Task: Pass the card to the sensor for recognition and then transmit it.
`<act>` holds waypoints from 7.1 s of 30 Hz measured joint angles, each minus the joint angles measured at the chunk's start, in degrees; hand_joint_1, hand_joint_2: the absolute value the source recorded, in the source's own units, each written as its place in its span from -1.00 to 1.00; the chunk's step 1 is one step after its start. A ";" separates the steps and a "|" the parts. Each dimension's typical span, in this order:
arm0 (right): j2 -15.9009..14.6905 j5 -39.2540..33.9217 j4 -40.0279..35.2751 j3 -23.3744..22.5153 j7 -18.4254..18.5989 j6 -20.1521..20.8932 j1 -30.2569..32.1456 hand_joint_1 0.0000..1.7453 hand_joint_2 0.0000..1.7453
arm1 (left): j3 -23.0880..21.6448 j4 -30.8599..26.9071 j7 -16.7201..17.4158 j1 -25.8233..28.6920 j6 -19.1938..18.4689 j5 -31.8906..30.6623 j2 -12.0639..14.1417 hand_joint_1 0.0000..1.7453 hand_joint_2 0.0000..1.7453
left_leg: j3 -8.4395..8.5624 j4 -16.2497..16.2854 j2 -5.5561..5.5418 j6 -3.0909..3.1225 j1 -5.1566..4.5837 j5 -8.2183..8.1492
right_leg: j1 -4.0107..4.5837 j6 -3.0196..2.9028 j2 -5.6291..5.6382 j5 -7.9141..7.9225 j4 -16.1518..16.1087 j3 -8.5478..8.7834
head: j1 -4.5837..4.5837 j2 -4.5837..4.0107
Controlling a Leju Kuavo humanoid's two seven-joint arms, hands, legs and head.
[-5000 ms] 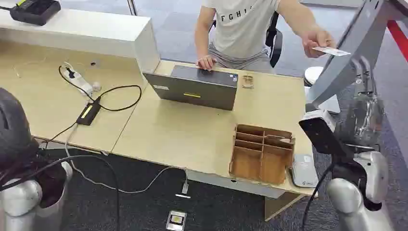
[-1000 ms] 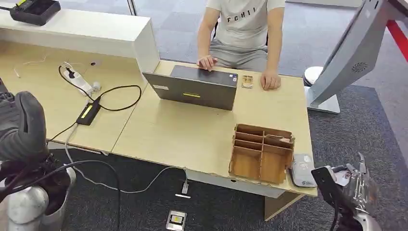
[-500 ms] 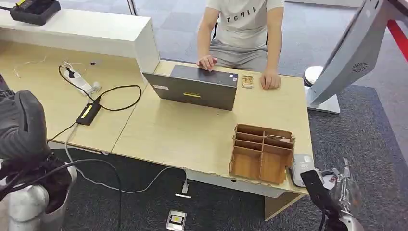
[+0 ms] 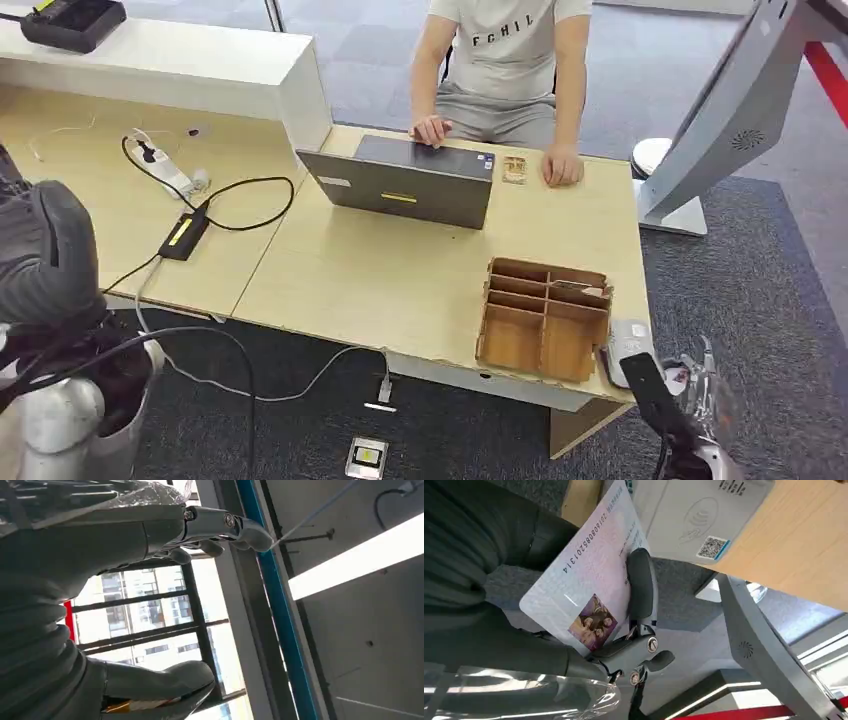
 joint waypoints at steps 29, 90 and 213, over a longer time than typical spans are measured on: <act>2.56 -1.55 11.20 0.04 -2.62 -1.66 -4.24 1.00 1.00 | -0.63 0.61 -0.02 -0.52 -1.40 0.50 -0.26 -1.00 1.00 | 0.14 0.00 0.03 0.00 0.00 0.00 | 0.00 -0.01 0.02 0.01 0.00 0.11 | -0.02 0.00; -3.06 13.83 -7.73 1.16 1.83 9.42 -27.09 1.00 1.00 | -0.98 3.15 -3.37 -3.54 -3.83 3.21 -1.95 -1.00 1.00 | 0.01 0.01 0.08 -0.01 -0.04 0.11 | -0.04 -0.02 0.05 0.14 0.03 0.02 | -0.02 0.00; -3.78 -0.57 -26.07 16.61 2.73 24.31 -14.18 -1.00 1.00 | 2.78 -1.42 -0.31 1.70 -0.42 -1.33 -1.53 -1.00 1.00 | -0.08 -0.01 0.01 -0.02 0.01 0.14 | 0.01 -0.03 0.03 0.14 0.01 -0.07 | 0.00 0.00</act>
